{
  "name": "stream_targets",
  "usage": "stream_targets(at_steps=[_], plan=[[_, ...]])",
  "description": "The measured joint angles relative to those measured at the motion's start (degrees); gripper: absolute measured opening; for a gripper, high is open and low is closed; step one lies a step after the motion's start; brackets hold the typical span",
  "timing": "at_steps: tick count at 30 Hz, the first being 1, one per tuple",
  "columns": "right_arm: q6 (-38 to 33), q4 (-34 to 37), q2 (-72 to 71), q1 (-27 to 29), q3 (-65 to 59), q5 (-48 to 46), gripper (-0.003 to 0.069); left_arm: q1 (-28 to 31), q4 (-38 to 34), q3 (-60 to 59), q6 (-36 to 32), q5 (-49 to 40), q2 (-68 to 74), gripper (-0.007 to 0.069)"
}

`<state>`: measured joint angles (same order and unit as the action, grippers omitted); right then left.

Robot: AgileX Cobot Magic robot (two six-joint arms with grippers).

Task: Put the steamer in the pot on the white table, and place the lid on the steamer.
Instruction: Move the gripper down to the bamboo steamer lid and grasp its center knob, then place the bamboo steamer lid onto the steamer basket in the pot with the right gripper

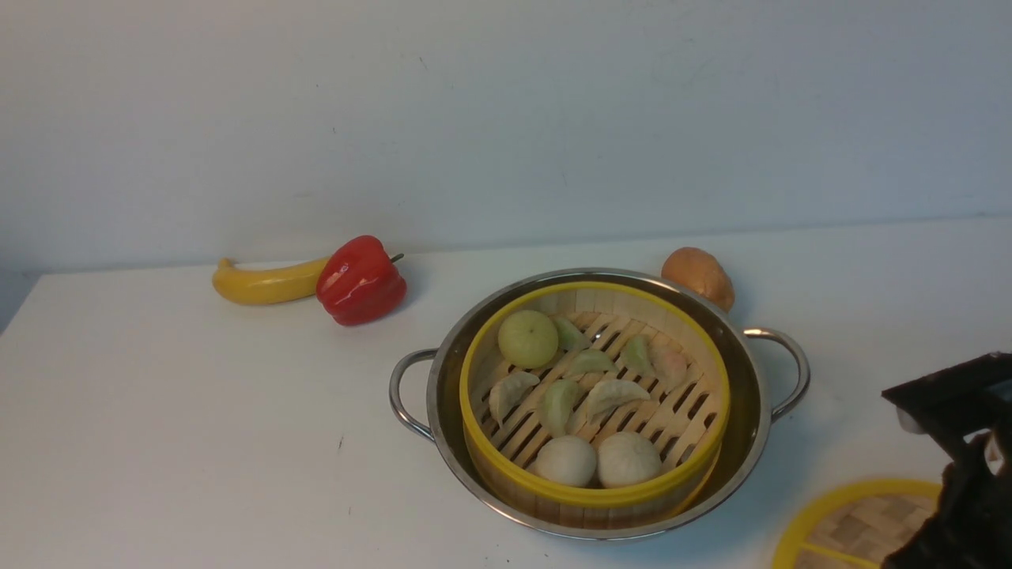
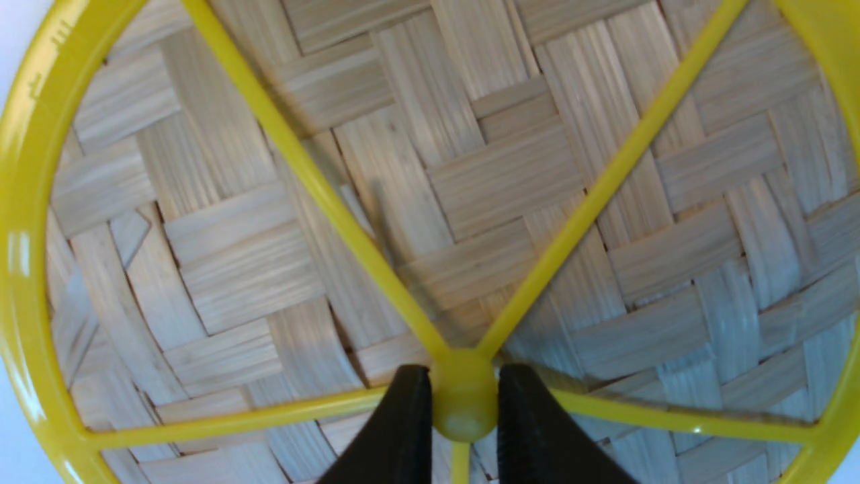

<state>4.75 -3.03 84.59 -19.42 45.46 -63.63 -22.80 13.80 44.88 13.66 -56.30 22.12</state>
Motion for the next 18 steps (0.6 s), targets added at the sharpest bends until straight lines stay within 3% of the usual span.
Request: stream_targets(at_steps=[4,18], plan=[[0.0,-1.59,0.0,0.0,4.15,-5.71,0.0135,0.0,0.0,0.0,0.0,0.0,0.0,0.0],[0.0,-3.62,-6.47,0.0,9.53,-6.5,0.0133,0.0,0.0,0.0,-0.05,0.0,0.0,0.001]])
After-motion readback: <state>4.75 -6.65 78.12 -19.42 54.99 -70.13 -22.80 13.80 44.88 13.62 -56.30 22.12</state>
